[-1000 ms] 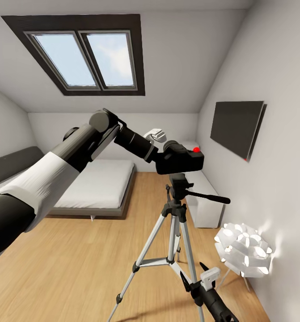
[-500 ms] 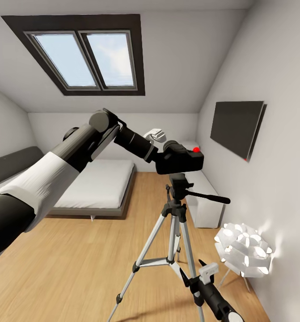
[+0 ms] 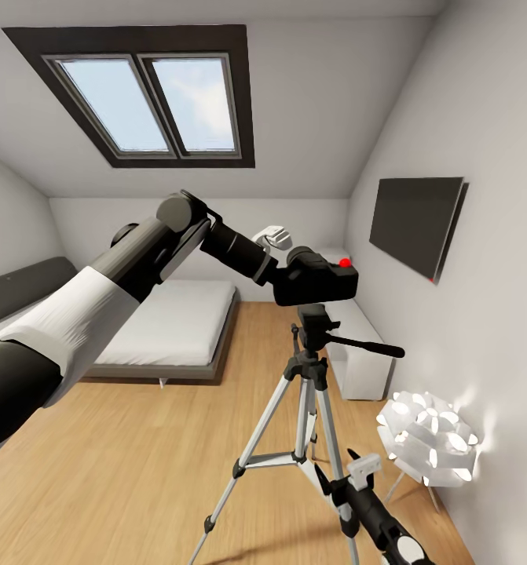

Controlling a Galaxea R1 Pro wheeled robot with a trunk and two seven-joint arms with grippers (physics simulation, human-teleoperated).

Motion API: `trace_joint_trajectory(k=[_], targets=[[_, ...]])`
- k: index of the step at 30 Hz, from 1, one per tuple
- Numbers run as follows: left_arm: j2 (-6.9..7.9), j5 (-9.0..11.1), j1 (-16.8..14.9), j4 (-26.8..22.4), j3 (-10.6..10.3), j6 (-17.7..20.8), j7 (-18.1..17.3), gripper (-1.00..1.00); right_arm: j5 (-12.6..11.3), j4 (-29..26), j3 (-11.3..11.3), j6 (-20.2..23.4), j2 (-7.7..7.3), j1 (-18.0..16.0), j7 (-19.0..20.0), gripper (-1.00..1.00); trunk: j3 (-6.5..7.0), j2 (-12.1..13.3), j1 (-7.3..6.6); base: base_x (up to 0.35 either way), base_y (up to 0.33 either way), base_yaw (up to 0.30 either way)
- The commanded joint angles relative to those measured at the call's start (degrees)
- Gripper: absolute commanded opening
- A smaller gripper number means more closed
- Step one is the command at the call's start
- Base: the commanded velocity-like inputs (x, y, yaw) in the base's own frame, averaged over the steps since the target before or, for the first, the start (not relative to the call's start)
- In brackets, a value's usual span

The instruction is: Attach the digital camera to the camera tripod in the bedroom.

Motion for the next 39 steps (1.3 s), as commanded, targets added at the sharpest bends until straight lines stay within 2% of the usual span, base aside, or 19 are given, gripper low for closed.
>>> trace_joint_trajectory(k=[1,7,26,27,39], targets=[[0.04,0.18,-0.05,-0.02,-0.12,0.29,-0.08,-1.00,-0.48,0.06,0.22,0.13,-0.05,-0.19,0.18,1.00,-0.03,-0.05,0.02,0.000,0.000,0.000],[0.07,0.18,-0.05,-0.02,-0.12,0.29,-0.08,-1.00,-0.48,0.07,0.22,2.32,-0.05,-1.46,0.18,1.00,-0.03,-0.05,0.02,0.000,0.000,0.000],[0.11,0.18,0.04,-0.02,-0.13,0.29,-0.08,-1.00,-0.51,0.15,0.23,3.32,-0.05,-2.99,0.01,1.00,-0.03,-0.05,0.02,0.000,0.000,0.000],[0.11,0.18,0.04,-0.02,-0.13,0.29,-0.08,-1.00,-0.50,0.15,0.23,3.45,-0.05,-3.02,0.01,-1.00,-0.03,-0.05,0.02,0.000,0.000,0.000],[0.11,0.18,0.04,-0.10,-0.15,0.29,-0.08,-1.00,-0.48,0.32,0.24,4.11,-0.05,-3.14,0.01,-1.00,-0.03,-0.05,0.02,0.000,0.000,0.000]])
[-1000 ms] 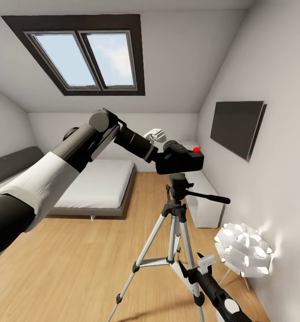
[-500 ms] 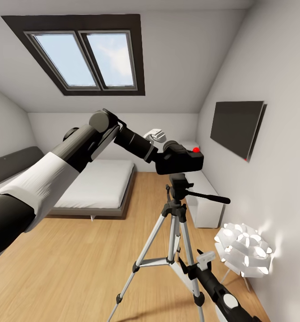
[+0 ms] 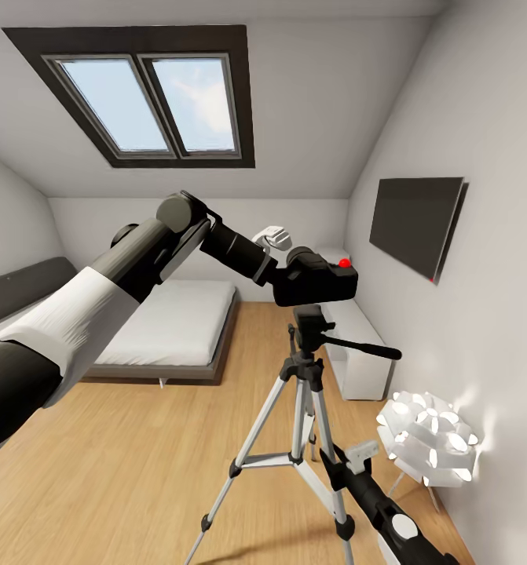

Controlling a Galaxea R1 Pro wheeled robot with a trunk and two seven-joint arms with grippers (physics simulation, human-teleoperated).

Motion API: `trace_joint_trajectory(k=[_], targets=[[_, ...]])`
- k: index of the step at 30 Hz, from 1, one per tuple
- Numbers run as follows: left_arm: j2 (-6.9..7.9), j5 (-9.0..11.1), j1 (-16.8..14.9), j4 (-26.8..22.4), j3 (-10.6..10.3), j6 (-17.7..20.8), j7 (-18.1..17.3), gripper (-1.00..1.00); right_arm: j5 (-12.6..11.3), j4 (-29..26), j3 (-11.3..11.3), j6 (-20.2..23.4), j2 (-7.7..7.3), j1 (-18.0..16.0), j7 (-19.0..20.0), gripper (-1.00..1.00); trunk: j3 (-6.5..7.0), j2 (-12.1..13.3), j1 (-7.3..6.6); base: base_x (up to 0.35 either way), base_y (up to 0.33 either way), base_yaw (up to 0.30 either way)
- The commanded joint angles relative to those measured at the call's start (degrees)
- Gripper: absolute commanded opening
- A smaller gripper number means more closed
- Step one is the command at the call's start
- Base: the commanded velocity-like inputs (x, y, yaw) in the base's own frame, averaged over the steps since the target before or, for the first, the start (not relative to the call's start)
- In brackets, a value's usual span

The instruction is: Attach the digital camera to the camera tripod in the bedroom.

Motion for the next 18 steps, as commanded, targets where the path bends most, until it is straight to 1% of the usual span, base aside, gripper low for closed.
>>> trace_joint_trajectory(k=[1,18], targets=[[0.04,0.18,-0.05,-0.02,-0.13,0.29,-0.08,-1.00,-0.31,0.14,0.30,-0.14,-0.05,-0.02,0.24,-1.00,-0.03,-0.03,0.02,0.000,0.000,0.000],[0.37,0.18,-0.05,-0.79,-0.18,0.29,-0.08,-1.00,-0.30,0.20,0.38,-0.36,-0.05,-0.02,0.24,-1.00,-0.03,-0.03,0.02,0.000,0.000,0.000]])
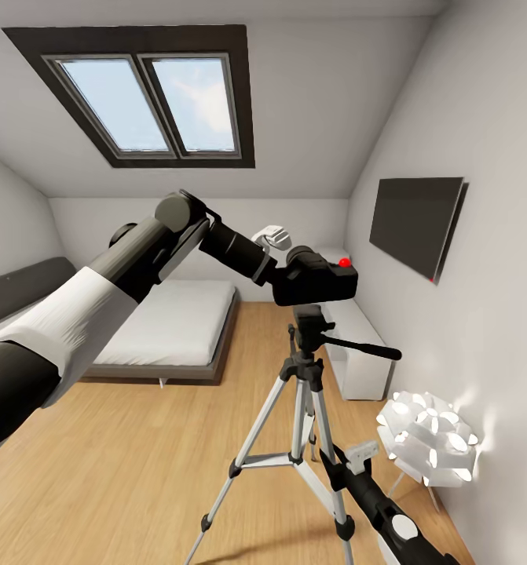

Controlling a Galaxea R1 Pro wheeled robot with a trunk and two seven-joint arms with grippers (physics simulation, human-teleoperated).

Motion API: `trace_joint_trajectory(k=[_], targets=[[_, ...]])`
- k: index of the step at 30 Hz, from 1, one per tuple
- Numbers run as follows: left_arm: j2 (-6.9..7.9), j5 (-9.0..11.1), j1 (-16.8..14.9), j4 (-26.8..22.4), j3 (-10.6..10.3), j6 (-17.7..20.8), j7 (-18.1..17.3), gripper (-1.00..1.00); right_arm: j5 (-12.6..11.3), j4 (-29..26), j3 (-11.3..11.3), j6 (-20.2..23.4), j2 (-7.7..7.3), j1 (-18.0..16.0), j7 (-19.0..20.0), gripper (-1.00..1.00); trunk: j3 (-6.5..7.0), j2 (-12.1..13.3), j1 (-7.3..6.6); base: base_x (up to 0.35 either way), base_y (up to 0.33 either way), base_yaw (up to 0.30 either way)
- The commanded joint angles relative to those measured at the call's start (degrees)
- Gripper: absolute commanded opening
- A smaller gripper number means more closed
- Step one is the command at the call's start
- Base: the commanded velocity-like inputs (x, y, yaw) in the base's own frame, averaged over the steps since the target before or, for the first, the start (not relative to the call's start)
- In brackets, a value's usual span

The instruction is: Attach the digital camera to the camera tripod in the bedroom.

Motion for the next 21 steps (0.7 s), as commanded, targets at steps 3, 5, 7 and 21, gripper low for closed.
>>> trace_joint_trajectory(k=[3,5,7,21], targets=[[0.06,0.18,-0.07,-0.03,-0.12,0.29,-0.08,-1.00,-0.35,0.06,0.27,-0.19,-0.05,-0.03,0.24,-1.00,-0.03,-0.04,0.02,0.000,0.000,0.000],[0.07,0.18,-0.07,-0.03,-0.12,0.29,-0.08,-1.00,-0.33,0.04,0.27,-0.19,-0.05,-0.03,0.24,-1.00,-0.03,-0.04,0.02,0.000,0.000,0.000],[0.07,0.18,-0.07,-0.03,-0.12,0.29,-0.08,-1.00,-0.32,0.05,0.27,-0.19,-0.05,-0.03,0.24,-1.00,-0.03,-0.04,0.02,0.000,0.000,0.000],[-0.24,0.18,0.25,0.18,-0.12,0.29,-0.01,-1.00,-0.27,0.09,0.23,-0.19,-0.05,-0.03,0.24,-1.00,-0.03,-0.04,0.02,0.000,0.000,0.000]])
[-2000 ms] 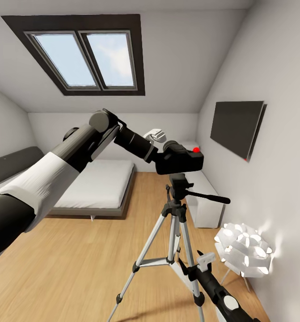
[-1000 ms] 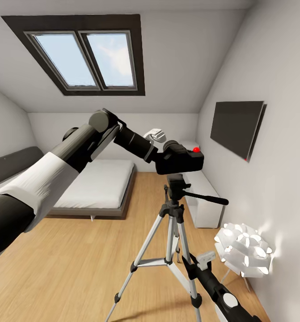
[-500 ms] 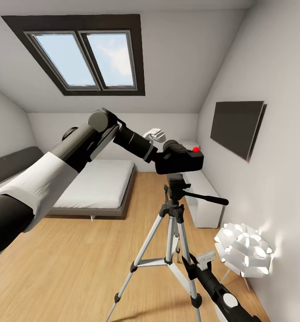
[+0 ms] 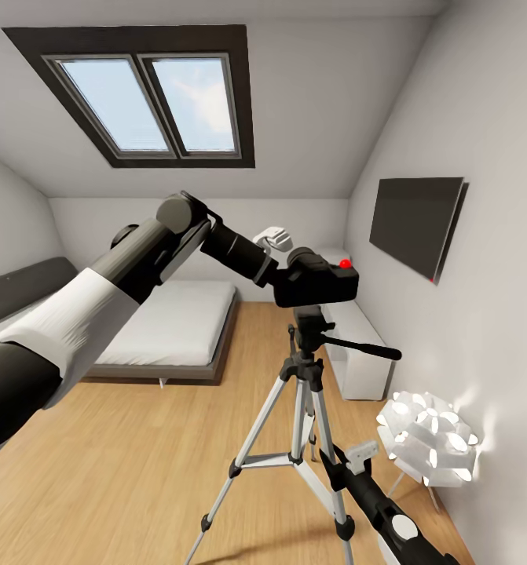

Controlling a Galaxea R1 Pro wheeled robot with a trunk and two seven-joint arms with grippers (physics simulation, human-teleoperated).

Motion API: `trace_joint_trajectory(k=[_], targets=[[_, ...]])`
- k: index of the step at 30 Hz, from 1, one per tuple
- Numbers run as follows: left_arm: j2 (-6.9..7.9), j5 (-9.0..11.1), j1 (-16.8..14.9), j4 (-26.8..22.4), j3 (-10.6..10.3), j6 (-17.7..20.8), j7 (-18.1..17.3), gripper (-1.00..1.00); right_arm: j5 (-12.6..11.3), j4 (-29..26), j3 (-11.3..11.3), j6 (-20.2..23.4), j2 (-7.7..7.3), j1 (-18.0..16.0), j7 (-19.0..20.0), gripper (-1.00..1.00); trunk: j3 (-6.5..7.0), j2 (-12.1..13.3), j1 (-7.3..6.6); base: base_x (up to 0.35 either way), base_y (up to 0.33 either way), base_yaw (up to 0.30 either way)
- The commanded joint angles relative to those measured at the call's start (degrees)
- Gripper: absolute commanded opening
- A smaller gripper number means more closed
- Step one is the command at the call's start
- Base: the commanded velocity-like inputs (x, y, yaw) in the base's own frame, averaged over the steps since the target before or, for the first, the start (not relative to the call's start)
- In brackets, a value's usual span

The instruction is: Attach the digital camera to the camera tripod in the bedroom.

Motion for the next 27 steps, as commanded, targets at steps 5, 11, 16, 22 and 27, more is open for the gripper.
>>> trace_joint_trajectory(k=[5,11,16,22,27], targets=[[0.01,0.18,-0.01,0.17,-0.12,0.29,-0.07,-1.00,-0.33,0.08,0.31,-0.18,-0.06,-0.03,0.18,-1.00,-0.03,-0.04,0.02,0.000,0.000,0.000],[0.00,0.18,0.00,0.42,-0.15,0.29,-0.04,-1.00,-0.33,0.08,0.32,-0.18,-0.06,-0.03,0.18,-1.00,-0.03,-0.04,0.02,0.000,0.000,0.000],[-0.04,0.18,0.01,1.41,-0.13,0.29,0.04,-1.00,-0.33,0.08,0.33,-0.18,-0.06,-0.03,0.18,-1.00,-0.03,-0.04,0.02,0.000,0.000,0.000],[-0.38,0.18,-0.13,5.82,-0.12,0.29,0.04,-1.00,-0.33,0.08,0.33,-0.18,-0.06,-0.03,0.18,-1.00,-0.03,-0.04,0.02,0.000,0.000,0.000],[-0.84,0.18,-0.16,6.73,-0.12,0.29,0.02,-1.00,-0.33,0.08,0.33,-0.18,-0.06,-0.03,0.18,-1.00,-0.03,-0.04,0.02,0.000,0.000,0.000]])
